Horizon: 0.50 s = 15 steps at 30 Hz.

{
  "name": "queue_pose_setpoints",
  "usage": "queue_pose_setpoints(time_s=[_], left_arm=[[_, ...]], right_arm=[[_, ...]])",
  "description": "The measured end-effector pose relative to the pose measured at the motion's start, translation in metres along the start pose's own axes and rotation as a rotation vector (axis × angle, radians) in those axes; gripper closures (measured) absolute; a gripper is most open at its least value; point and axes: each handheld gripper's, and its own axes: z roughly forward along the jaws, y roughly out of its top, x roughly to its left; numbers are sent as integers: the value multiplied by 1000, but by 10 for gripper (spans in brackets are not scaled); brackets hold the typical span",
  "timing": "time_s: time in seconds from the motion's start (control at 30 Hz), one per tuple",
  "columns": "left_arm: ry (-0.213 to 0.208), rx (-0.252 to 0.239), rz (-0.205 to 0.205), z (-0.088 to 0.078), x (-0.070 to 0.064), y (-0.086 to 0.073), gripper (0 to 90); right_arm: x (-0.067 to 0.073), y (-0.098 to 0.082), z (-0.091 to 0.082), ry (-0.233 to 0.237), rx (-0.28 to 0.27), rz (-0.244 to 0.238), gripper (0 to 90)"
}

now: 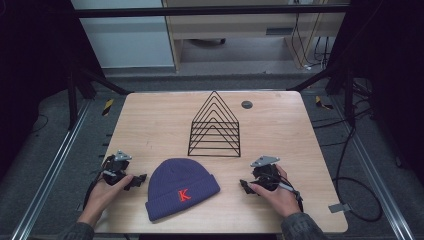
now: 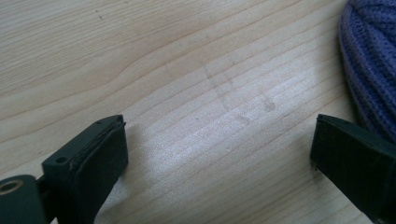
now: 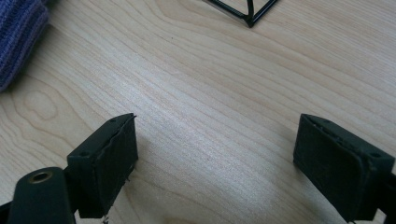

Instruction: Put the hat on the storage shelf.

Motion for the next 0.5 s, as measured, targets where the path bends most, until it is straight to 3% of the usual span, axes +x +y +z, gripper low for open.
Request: queue_pose_setpoints(time_s=[0.07, 0.17, 0.27, 0.37, 0.5], left_arm=[[-7, 0, -5, 0, 0, 0, 11], [-70, -11, -32, -4, 4, 1, 22], [-67, -15, -40, -7, 5, 1, 41], [-70, -53, -47, -14, 3, 4, 99], [-91, -75, -30, -21, -9, 11, 128]], right_arm=[[0, 0, 0, -1, 1, -1, 129], [1, 0, 1, -7, 0, 5, 124], [2, 0, 1, -7, 2, 3, 117], [3, 3, -1, 6, 6, 27, 126], [7, 5, -3, 13, -13, 6, 187]])
